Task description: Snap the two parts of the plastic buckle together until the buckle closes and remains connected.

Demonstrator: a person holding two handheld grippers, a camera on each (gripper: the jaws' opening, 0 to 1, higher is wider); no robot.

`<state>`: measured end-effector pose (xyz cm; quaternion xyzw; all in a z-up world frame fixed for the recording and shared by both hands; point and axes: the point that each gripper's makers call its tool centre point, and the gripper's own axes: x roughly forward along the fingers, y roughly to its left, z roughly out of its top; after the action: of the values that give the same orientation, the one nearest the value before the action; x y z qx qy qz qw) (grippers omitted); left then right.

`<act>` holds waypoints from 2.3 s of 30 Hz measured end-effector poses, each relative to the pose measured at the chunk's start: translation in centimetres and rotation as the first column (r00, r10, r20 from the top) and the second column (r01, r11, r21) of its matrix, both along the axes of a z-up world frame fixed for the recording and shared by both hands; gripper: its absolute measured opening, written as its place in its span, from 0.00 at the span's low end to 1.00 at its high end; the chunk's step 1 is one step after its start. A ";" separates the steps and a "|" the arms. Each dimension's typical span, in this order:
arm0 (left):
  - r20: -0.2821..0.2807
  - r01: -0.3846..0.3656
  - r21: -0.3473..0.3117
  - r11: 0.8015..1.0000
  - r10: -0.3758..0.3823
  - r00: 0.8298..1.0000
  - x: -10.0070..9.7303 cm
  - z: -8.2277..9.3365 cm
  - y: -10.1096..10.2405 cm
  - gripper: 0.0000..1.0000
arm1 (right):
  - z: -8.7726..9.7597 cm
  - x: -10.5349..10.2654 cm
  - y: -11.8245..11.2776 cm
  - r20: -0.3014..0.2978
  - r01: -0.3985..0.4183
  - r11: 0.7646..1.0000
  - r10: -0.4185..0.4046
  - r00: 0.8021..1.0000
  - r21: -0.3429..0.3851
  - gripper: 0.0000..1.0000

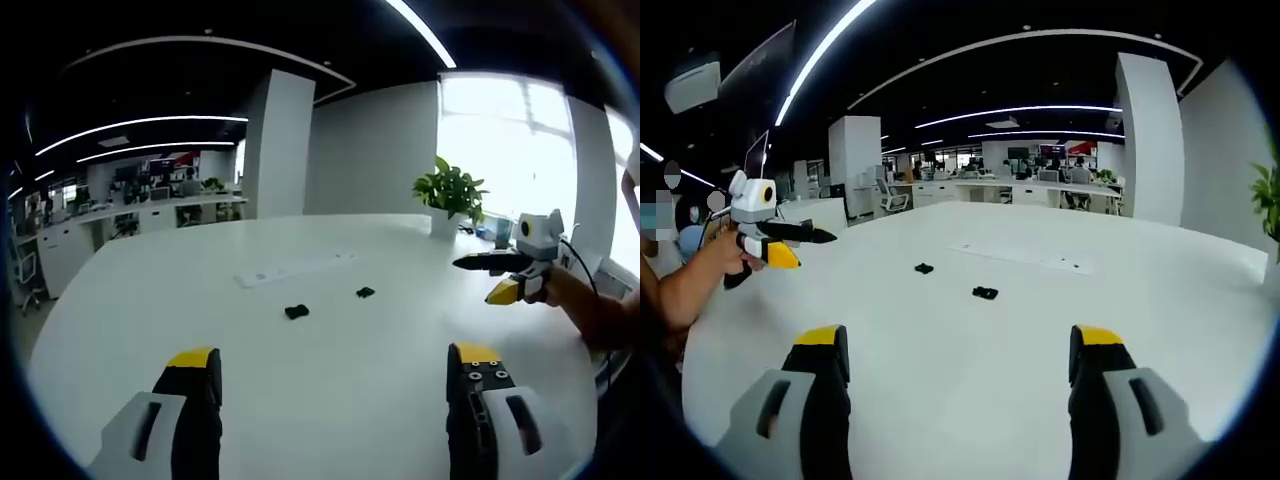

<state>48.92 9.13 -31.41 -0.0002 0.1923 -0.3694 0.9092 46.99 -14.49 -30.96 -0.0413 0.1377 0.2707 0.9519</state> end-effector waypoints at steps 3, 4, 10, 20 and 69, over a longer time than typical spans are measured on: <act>0.000 0.002 -0.009 1.000 -0.002 1.000 0.3 0.1 0.0 0.95 | 0.0 0.0 0.2 0.001 0.000 1.000 0.000 1.000 -0.001 0.92; -0.003 0.002 -0.015 1.000 -0.002 1.000 0.4 0.1 -0.1 0.95 | -0.1 0.0 0.2 0.000 0.001 1.000 -0.001 1.000 -0.002 0.92; -0.002 0.004 -0.001 1.000 -0.004 1.000 0.8 0.0 -0.3 0.95 | -0.8 0.3 0.2 -0.013 0.001 1.000 -0.001 1.000 0.000 0.92; 0.001 0.004 0.001 1.000 -0.004 1.000 1.7 0.1 -0.7 0.94 | -0.7 1.3 0.1 -0.010 0.001 1.000 -0.002 1.000 -0.009 0.91; 0.001 0.021 0.002 1.000 -0.021 1.000 4.9 -0.4 -1.5 0.92 | -0.4 4.5 0.7 -0.012 -0.004 1.000 0.004 1.000 -0.029 0.90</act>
<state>53.81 7.59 -31.77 0.0027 0.1922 -0.3786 0.9054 51.45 -13.78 -31.39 -0.0538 0.1471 0.2707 0.9498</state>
